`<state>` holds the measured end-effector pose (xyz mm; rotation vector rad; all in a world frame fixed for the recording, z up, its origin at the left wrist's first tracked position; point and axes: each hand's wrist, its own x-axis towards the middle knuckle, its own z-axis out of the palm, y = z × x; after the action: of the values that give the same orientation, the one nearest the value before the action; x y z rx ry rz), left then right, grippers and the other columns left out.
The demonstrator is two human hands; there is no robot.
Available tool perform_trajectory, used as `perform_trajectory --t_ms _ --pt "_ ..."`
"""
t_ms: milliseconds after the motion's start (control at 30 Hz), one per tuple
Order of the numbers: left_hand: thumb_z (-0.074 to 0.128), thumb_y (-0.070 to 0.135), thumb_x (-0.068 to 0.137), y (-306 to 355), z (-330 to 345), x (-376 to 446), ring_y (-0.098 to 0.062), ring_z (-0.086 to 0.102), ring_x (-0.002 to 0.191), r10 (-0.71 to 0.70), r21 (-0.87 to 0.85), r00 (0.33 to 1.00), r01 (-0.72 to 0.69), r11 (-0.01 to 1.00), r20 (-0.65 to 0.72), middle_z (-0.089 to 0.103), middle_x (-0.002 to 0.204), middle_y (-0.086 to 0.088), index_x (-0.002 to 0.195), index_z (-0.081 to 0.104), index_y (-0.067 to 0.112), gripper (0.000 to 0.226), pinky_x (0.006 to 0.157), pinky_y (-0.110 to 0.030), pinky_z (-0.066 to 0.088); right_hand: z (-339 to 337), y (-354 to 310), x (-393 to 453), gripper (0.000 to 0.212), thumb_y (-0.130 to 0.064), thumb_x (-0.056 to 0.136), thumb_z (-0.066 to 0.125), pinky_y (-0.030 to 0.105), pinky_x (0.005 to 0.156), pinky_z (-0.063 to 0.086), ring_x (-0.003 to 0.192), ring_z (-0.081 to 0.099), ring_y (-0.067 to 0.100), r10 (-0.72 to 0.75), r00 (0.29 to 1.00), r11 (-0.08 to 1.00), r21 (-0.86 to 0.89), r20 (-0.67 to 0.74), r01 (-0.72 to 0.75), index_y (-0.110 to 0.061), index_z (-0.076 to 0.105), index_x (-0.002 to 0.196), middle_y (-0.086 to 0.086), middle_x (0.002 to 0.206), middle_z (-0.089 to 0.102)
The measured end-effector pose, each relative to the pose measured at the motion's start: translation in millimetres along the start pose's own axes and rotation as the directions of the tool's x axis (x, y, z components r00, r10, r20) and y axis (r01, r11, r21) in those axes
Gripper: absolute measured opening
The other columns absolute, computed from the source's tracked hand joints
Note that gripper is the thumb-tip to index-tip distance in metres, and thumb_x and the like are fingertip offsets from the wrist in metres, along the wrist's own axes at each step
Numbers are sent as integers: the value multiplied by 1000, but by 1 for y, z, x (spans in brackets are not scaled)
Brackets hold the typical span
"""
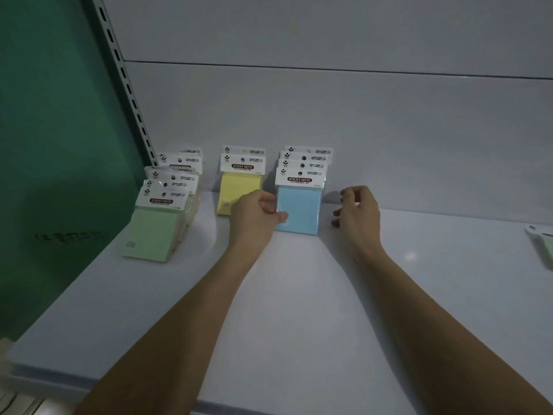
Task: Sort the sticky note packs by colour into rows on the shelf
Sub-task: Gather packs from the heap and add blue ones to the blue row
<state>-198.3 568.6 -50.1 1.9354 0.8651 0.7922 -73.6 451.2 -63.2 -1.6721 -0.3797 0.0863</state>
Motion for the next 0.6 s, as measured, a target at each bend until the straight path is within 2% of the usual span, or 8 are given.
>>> perform_trajectory --t_ms 100,200,300,400,433,467,567,600 --pt "82 14 71 1 2 -1 -13 62 76 31 42 999 -30 999 -14 64 78 4 108 62 18 43 72 -28 51 3 5 4 18 -26 92 37 40 74 55 90 63 24 -21 1000 999 -49 5 21 -22 54 86 -5 96 64" --pt "81 17 72 0 2 -1 -15 62 82 59 73 998 -58 996 -12 63 83 3 112 59 22 47 75 -32 52 5 8 5 18 -28 91 37 47 84 53 91 63 25 -40 999 996 -77 1 40 -24 54 85 -6 95 62" --pt "82 20 70 2 -1 -1 -15 61 82 94 87 995 -92 992 -16 63 90 3 110 58 24 47 75 -34 53 5 6 5 19 -25 92 37 43 78 55 90 63 26 -47 999 997 -66 -10 47 -19 55 88 -5 93 61" --pt "82 22 69 5 -4 -2 -14 61 83 109 85 994 -107 991 -15 62 94 5 108 58 27 45 74 -34 54 2 3 4 20 -20 96 37 18 52 49 80 63 25 -39 999 999 -25 -30 38 -12 56 95 -2 92 61" --pt "81 23 70 5 -4 -3 -14 60 84 117 85 993 -116 990 -10 62 95 5 108 58 27 44 73 -33 53 1 3 4 20 -19 97 37 14 47 45 75 61 23 -32 999 999 -14 -31 32 -11 56 96 -3 90 61" --pt "80 24 72 6 -4 -3 -14 59 86 131 96 991 -130 987 -2 61 97 6 110 58 27 44 73 -31 51 0 2 3 19 -18 97 38 14 47 45 73 60 21 -19 999 1000 1 -35 19 -11 56 96 -5 87 62" --pt "76 29 76 8 -5 -5 -14 55 97 206 173 979 -202 964 -5 61 100 7 116 57 25 44 74 -29 46 -2 2 2 17 -18 95 41 31 60 53 74 61 19 24 997 998 57 -69 -20 -14 58 94 -4 84 62" --pt "75 31 77 8 -6 -6 -15 52 100 226 192 974 -219 957 -16 62 101 7 117 57 25 44 75 -28 44 -2 3 2 17 -18 95 42 33 62 54 75 62 20 27 997 998 64 -78 -22 -14 58 94 -1 86 62"
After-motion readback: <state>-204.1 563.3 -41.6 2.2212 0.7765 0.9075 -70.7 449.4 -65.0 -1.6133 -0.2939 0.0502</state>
